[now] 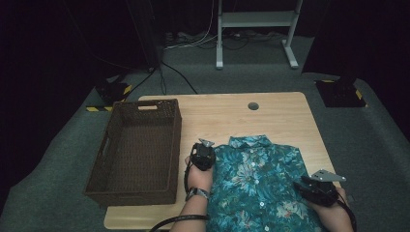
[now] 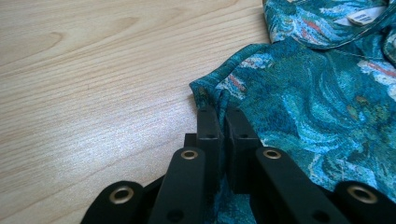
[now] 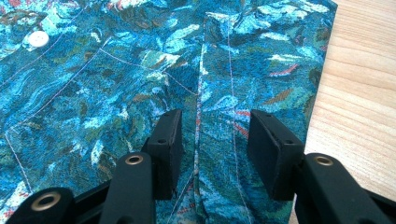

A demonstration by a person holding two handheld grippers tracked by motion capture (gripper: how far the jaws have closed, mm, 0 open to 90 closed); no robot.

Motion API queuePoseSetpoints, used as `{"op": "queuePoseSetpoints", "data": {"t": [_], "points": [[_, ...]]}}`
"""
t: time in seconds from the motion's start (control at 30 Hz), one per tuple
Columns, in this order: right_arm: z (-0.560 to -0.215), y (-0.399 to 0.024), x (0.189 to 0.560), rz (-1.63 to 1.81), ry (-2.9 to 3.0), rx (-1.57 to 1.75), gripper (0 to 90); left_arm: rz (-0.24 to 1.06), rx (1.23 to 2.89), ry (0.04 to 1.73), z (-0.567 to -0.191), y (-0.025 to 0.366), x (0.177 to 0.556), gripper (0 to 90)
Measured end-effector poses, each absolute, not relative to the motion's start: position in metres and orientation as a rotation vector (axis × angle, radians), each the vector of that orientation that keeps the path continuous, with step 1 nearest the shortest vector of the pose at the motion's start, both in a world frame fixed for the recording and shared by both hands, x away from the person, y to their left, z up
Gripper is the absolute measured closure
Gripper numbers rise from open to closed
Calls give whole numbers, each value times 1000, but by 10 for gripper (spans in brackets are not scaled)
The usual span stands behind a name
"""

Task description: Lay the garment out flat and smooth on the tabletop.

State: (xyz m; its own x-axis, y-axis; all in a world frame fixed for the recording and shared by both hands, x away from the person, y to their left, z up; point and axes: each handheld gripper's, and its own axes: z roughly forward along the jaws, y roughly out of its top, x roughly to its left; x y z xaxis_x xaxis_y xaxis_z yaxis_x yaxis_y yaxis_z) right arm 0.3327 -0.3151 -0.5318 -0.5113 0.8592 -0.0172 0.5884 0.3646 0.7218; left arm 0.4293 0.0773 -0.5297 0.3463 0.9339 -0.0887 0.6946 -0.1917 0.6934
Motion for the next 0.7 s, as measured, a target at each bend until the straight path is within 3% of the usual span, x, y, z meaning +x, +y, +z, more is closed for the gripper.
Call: {"op": "queuePoseSetpoints", "data": {"t": [0.43,0.7], "points": [[-518,-310,329,979,2200,1276,545,430,1929,1432,-530,80,429,867],[-511,-307,346,932,2151,1303,540,417,1917,1438,-531,81,430,866]]}}
